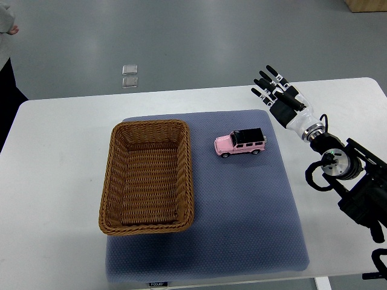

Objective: Place pink car in brown basket

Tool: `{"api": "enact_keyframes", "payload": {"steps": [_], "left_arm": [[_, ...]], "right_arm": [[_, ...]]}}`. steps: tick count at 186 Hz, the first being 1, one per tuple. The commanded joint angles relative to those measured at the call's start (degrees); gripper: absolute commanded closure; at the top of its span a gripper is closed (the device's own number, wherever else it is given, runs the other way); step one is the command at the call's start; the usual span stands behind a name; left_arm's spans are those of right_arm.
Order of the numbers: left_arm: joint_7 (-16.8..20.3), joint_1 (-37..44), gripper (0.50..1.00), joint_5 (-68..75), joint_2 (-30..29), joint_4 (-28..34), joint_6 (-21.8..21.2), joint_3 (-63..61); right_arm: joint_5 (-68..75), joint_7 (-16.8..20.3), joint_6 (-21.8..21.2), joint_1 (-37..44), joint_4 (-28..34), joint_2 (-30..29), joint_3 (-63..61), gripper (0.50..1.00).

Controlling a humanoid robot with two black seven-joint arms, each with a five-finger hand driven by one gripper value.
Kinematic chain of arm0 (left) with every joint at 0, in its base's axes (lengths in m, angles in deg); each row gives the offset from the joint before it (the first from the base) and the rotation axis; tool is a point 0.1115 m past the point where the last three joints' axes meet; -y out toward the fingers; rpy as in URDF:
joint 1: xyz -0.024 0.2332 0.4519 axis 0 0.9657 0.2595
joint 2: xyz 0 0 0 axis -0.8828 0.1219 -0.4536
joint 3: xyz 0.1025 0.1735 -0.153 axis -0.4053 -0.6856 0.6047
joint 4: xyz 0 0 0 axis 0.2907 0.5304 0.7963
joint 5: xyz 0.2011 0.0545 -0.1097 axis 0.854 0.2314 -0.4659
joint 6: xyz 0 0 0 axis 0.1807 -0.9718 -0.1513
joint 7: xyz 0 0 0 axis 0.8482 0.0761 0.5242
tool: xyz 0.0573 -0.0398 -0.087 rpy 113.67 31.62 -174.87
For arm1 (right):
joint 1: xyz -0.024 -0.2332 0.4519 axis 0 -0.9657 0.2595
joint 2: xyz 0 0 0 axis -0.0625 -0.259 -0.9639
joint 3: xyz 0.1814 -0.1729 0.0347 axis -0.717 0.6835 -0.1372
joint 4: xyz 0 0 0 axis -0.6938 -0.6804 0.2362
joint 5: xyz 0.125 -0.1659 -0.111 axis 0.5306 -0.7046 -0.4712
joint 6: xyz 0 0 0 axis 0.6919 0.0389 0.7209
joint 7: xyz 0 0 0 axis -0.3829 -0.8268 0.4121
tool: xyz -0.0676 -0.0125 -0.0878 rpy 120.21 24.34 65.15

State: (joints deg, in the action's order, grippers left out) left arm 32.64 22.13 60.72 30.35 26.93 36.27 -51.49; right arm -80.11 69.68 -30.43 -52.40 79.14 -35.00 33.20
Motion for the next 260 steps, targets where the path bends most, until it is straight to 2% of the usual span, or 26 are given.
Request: {"api": "enact_keyframes", "payload": {"steps": [1,42,59,85,105,122,142,152,165,188,202,260], "left_arm": [[0.0,0.0,0.5,0.0,0.0,-0.1,0.0,-0.1],[0.0,0.0,0.5,0.0,0.0,-0.2,0.3,-0.1],[0.0,0.0,0.5,0.0,0.0,-0.2,0.1,0.0],[0.1,0.0,0.5,0.1,0.0,-0.7,0.0,-0.2],[0.1,0.0,0.5,0.1,0.0,-0.8,0.0,-0.2],[0.1,-0.1,0.5,0.1,0.0,-0.7,0.1,-0.2],[0.1,-0.1,0.5,0.1,0.0,-0.7,0.4,-0.2],[0.1,-0.1,0.5,0.1,0.0,-0.7,0.4,-0.2],[0.1,0.0,0.5,0.1,0.0,-0.7,0.4,-0.2],[0.1,-0.1,0.5,0.0,0.0,-0.7,0.4,-0.2],[0.1,-0.1,0.5,0.0,0.0,-0.7,0.4,-0.1],[0.1,0.0,0.5,0.0,0.0,-0.6,0.4,-0.2]], "right_arm": [[0.0,0.0,-0.1,0.1,0.0,0.2,0.0,0.587],[-1.7,0.2,0.6,1.0,0.0,0.5,0.7,0.587],[-5.4,0.4,-0.5,1.8,0.1,1.9,1.5,0.587],[-15.8,0.7,-6.7,5.7,5.0,8.5,5.8,0.587],[-28.9,2.8,-10.3,13.8,10.9,16.2,15.6,0.587],[-37.9,3.0,-12.3,26.4,13.8,20.7,33.7,0.587],[-42.1,3.4,-12.4,41.4,15.3,20.5,53.9,0.587],[-42.0,3.8,-12.2,45.6,15.3,19.5,59.3,0.587],[-42.4,4.9,-11.6,50.0,14.9,15.3,64.4,0.587],[-42.2,9.9,-8.8,50.6,13.6,10.7,66.4,0.587],[-41.7,11.8,-6.4,50.2,12.2,8.8,67.1,0.587],[-42.1,11.3,0.2,41.0,9.4,8.0,67.3,0.591]]}}
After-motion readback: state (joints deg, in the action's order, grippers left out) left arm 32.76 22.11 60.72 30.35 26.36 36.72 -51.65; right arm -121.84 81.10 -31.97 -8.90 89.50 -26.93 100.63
